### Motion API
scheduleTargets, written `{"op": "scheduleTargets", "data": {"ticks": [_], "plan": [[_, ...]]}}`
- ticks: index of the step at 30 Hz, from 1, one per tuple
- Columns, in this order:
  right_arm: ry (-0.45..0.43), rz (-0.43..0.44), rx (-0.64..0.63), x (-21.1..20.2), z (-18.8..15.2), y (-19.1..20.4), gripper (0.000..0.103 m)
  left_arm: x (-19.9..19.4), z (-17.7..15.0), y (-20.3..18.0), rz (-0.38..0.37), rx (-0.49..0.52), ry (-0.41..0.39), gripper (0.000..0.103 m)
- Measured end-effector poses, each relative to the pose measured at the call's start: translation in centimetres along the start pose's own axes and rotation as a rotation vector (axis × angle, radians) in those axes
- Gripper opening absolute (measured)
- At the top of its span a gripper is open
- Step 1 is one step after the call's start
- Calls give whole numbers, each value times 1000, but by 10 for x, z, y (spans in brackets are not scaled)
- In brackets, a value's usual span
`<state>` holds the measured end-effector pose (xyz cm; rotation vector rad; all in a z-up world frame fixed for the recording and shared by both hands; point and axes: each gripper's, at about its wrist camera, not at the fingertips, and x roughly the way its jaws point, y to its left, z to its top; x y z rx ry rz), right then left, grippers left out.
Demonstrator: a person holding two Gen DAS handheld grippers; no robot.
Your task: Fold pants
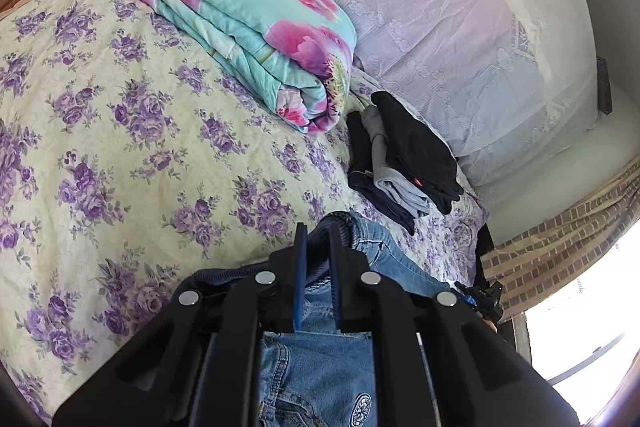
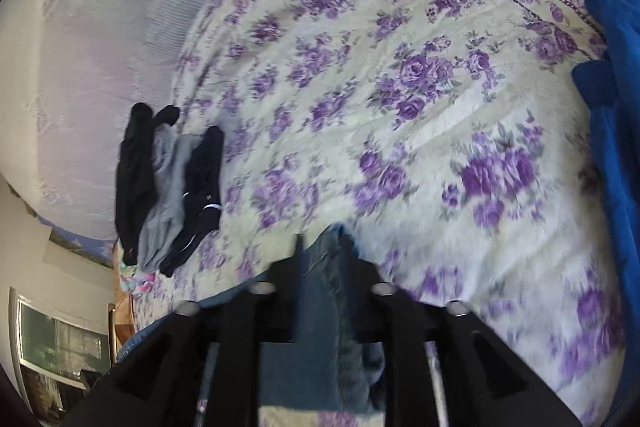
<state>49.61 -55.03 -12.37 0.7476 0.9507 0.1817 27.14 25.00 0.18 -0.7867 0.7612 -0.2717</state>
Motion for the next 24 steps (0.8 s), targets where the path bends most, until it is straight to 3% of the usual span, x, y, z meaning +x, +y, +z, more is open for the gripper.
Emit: {"op": "scheduleTargets", "data": {"ticks": [2,5,7,8,10,12,17,24], "plan": [[-5,9,-23,2,4,-1,51,3,3,-2,12,2,2,9],[55,31,-45,11,5,-1,28,8,8,-1,24,0,4,9],[82,4,-67,18,2,0,28,9,10,1,20,-11,3,9],[81,-1,-80,19,0,2,28,10,10,2,16,-20,2,9],[61,-4,-112,17,-3,8,13,12,12,5,13,-32,2,9],[17,-9,-148,7,-7,17,12,11,12,5,8,-43,2,9],[-91,99,-207,-58,-31,39,11,-2,4,-1,-24,-19,-3,9],[-205,202,-183,-155,-126,2,8,-54,-39,19,-160,-48,-57,9]]}}
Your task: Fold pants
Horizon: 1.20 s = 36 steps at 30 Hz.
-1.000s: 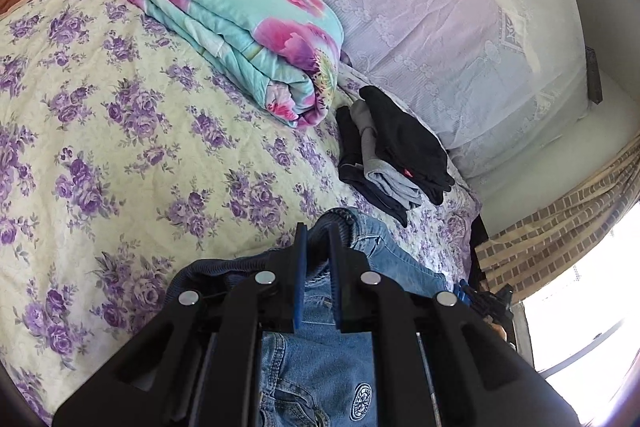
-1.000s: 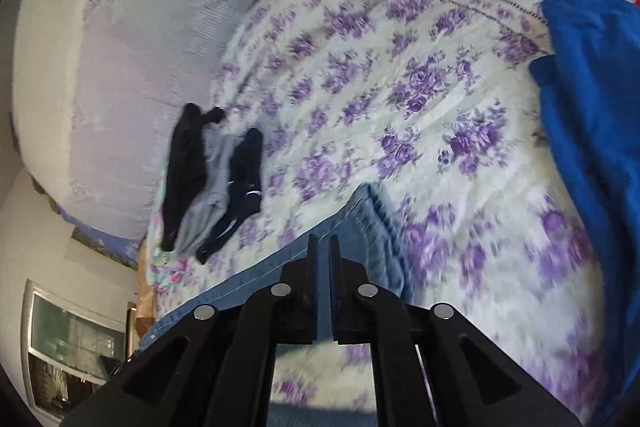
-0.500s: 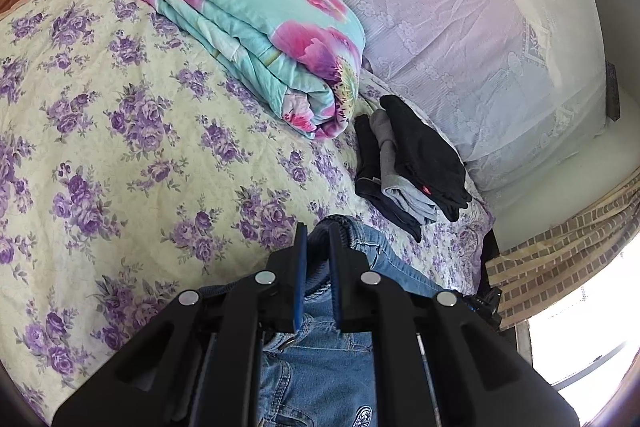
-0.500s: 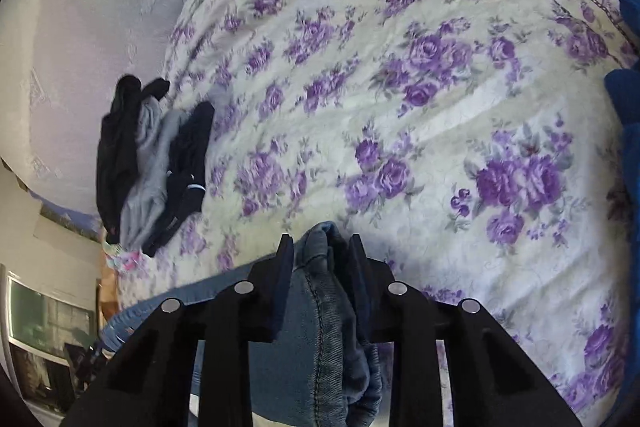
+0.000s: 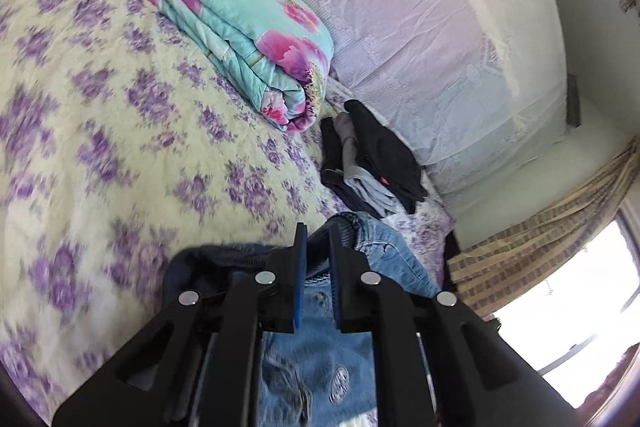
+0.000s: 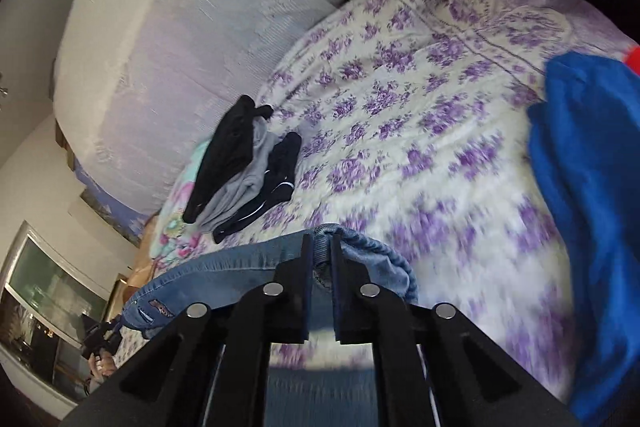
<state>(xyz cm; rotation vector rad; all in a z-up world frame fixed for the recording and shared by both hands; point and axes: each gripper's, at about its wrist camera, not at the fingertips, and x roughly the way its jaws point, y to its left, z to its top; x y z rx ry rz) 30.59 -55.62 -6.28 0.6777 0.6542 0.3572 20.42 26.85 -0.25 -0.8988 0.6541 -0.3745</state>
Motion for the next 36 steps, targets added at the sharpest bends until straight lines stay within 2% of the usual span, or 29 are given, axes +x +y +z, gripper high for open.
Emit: {"op": "scheduleTargets", "data": {"ticks": [2,7,8,11,14,16,17,18,19,20,21,23,26,28,29,31,32,34,36], "plan": [[-9,4,28,-25,-31,-11,8,-20,-23,17,-31,-34,-11,10],[38,-22,138,-50,-97,-51,9,-53,-74,62,-9,-106,7,8],[47,-20,172,-50,-105,-59,14,-61,-83,77,24,-143,7,8],[19,12,247,-60,-120,-69,16,-82,-98,102,41,-212,-7,5],[-8,69,270,-68,-123,-58,16,-103,-106,93,84,-154,-43,5],[7,114,275,-65,-124,-45,26,-107,-108,71,88,-79,-38,5],[17,118,280,-62,-125,-40,47,-104,-109,57,78,-38,-24,6],[23,108,288,-58,-128,-35,61,-99,-111,47,72,-12,-11,6],[23,106,295,-54,-129,-32,62,-92,-113,35,64,20,7,6],[21,116,304,-49,-130,-28,61,-86,-115,28,54,37,20,10],[17,122,322,-45,-132,-26,61,-77,-119,19,33,55,47,19],[10,102,379,-31,-136,-25,62,-61,-127,7,9,80,94,30],[4,60,447,-12,-145,-25,61,-31,-141,-8,4,106,171,38],[-21,70,452,-4,-147,-22,61,-15,-153,-12,9,103,215,45],[-34,75,459,-1,-147,-22,58,-10,-156,-12,14,98,228,53],[-61,84,486,6,-147,-27,39,-4,-161,-11,27,83,232,59],[-68,87,503,10,-147,-32,20,-2,-163,-9,22,75,232,63],[-89,108,535,15,-149,-37,15,-1,-164,-6,19,60,229,67],[-118,133,494,11,-144,-25,13,0,-162,1,26,36,225,69]]}}
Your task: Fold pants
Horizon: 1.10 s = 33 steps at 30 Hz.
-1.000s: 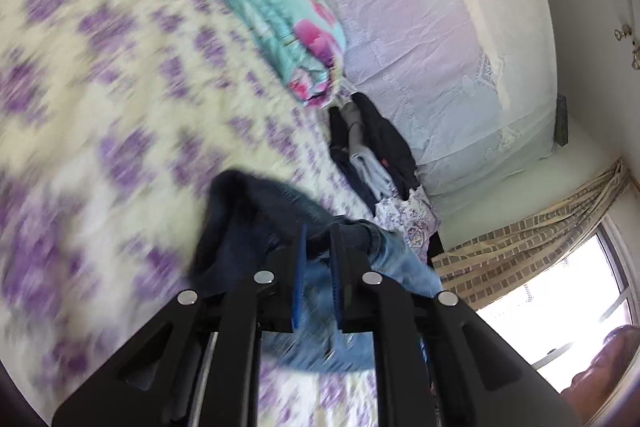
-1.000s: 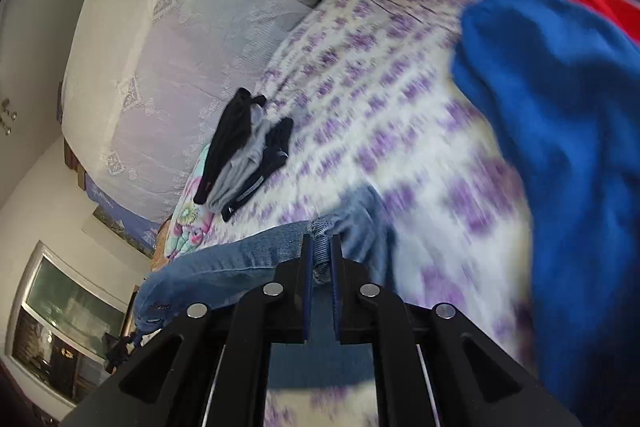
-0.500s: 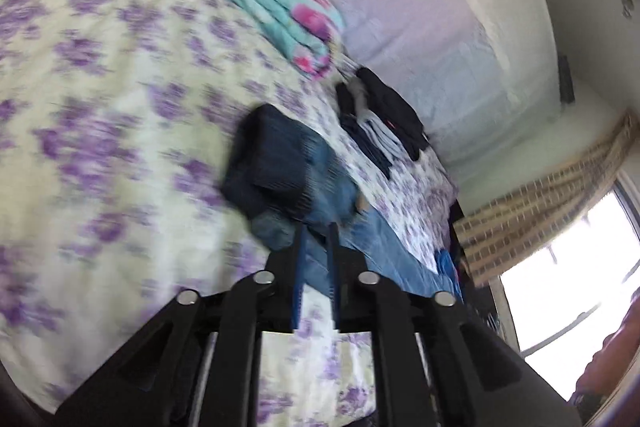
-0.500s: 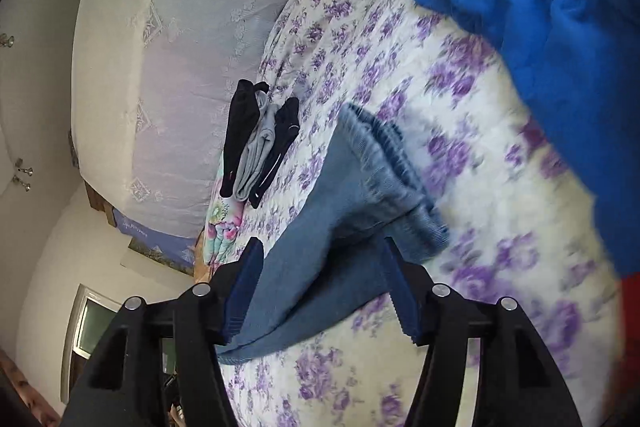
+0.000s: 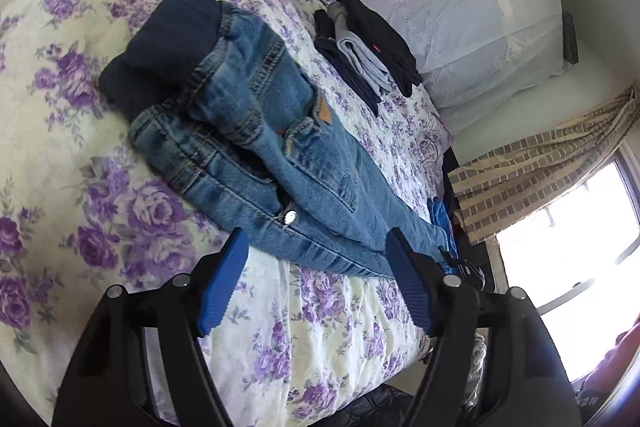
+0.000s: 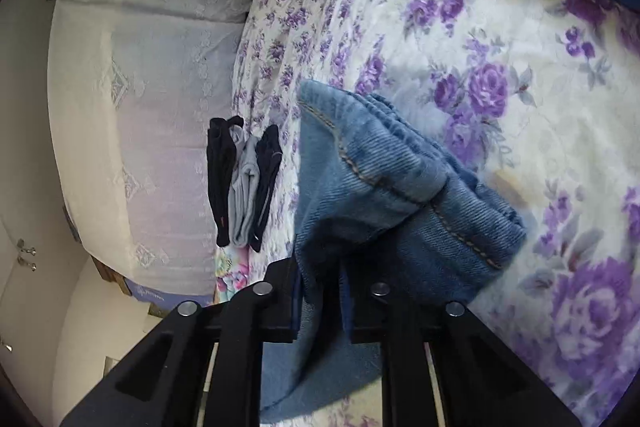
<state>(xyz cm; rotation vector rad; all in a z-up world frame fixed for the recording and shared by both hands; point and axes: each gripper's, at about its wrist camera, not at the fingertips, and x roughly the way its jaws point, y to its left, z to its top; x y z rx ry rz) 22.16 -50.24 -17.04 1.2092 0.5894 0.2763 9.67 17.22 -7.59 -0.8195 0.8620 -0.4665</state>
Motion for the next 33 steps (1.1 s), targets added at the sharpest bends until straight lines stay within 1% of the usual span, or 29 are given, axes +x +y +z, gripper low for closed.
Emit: {"op": "scheduleTargets", "data": {"ticks": [2,4,5,7,8,9,10,12,14,16,18,20,21,25,28,31,33], "plan": [[-14,42,-87,-9,-1,24,13,0,3,4,5,-22,-4,69],[1,57,-125,-16,2,30,12,-4,5,6,-7,-39,-15,69],[4,35,-121,-18,5,23,12,-6,5,7,-13,-40,-20,70],[-5,-29,-46,-20,11,-6,12,-11,5,7,-19,-50,-39,73],[0,-36,6,-19,11,-23,11,-12,5,8,-23,-56,-44,75],[2,-23,26,-18,9,-32,10,-13,5,9,-27,-65,-45,75],[-5,-18,5,-19,7,-32,9,-12,5,9,-27,-73,-44,75],[-16,-36,-33,-19,5,-26,10,-11,7,10,-19,-86,-42,75],[-5,-46,-34,-16,5,-27,10,-11,11,10,-15,-85,-49,75],[2,-40,-31,-16,5,-30,9,-11,20,11,-6,-92,-76,76],[1,-40,-36,-15,5,-30,9,-11,31,15,-2,-123,-102,76],[3,-45,-41,-16,4,-31,9,-9,41,20,-32,-167,-97,76],[6,-48,-45,-17,4,-31,10,-7,44,21,-29,-174,-93,76],[6,-55,-48,-13,4,-28,10,-7,48,11,16,-169,-75,76],[7,-59,-49,-13,4,-28,10,-15,47,5,41,-163,-93,76],[8,-63,-53,-12,4,-28,11,-24,50,6,97,-163,-133,77],[7,-63,-52,-11,3,-28,11,-22,56,15,151,-191,-139,77]]}}
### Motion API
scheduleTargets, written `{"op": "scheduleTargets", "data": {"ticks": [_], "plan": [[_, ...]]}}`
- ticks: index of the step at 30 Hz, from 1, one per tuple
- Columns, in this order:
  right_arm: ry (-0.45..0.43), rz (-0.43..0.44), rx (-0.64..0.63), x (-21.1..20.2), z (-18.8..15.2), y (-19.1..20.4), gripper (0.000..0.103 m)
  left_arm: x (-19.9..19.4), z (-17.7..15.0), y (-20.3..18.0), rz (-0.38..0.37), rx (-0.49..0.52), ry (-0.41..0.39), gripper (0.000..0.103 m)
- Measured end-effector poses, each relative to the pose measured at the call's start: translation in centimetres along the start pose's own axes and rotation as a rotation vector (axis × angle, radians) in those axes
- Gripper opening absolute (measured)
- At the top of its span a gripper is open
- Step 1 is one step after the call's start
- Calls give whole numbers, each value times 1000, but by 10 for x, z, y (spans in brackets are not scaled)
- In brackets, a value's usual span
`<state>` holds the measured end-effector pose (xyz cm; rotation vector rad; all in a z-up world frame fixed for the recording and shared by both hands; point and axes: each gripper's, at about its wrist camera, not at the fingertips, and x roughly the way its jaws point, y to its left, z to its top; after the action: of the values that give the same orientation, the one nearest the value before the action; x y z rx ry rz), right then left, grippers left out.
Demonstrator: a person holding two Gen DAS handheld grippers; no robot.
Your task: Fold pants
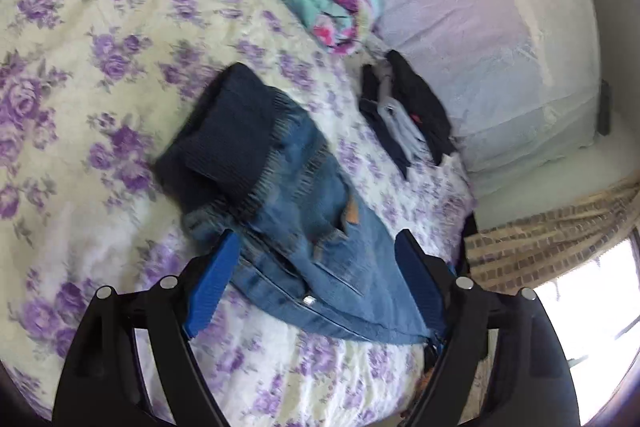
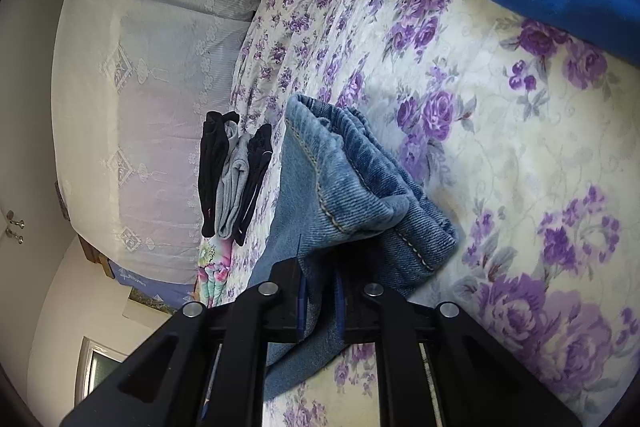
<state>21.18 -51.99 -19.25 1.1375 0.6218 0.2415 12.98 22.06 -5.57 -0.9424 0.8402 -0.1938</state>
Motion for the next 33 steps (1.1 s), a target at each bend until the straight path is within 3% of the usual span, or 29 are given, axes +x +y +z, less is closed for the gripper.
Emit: {"op": "scheduleTargets", "data": {"ticks": [4,5,10,12,15,17,22,24,27,29,31,33], "plan": [[-1,-8,-7,1,-1,1,11,12,11,10,-3,-31,-13,77],[-1,-13,-11,1,-1,2,11,11,15,7,6,-15,-40,70],[-2,-28,-27,1,-1,4,11,24,24,-4,71,39,-39,68],[-6,-34,-32,2,-1,5,10,37,23,6,87,28,-1,50],[-11,-47,-41,1,-2,6,9,38,23,23,66,-3,-15,26],[-9,-50,-44,0,0,10,9,35,26,31,8,-31,-4,22],[-16,15,-108,-18,5,41,8,15,31,17,-69,-10,-8,20],[-6,-1,-137,-22,6,47,8,10,33,15,-70,9,-14,20],[34,-47,-75,-15,6,20,8,21,29,34,-38,-34,24,20],[50,-37,-9,-12,1,-4,6,25,23,55,-75,-97,47,19],[46,-40,-26,-14,2,0,7,25,18,69,-124,-142,57,19],[52,-47,-52,-15,4,9,7,20,19,62,-119,-122,48,19]]}}
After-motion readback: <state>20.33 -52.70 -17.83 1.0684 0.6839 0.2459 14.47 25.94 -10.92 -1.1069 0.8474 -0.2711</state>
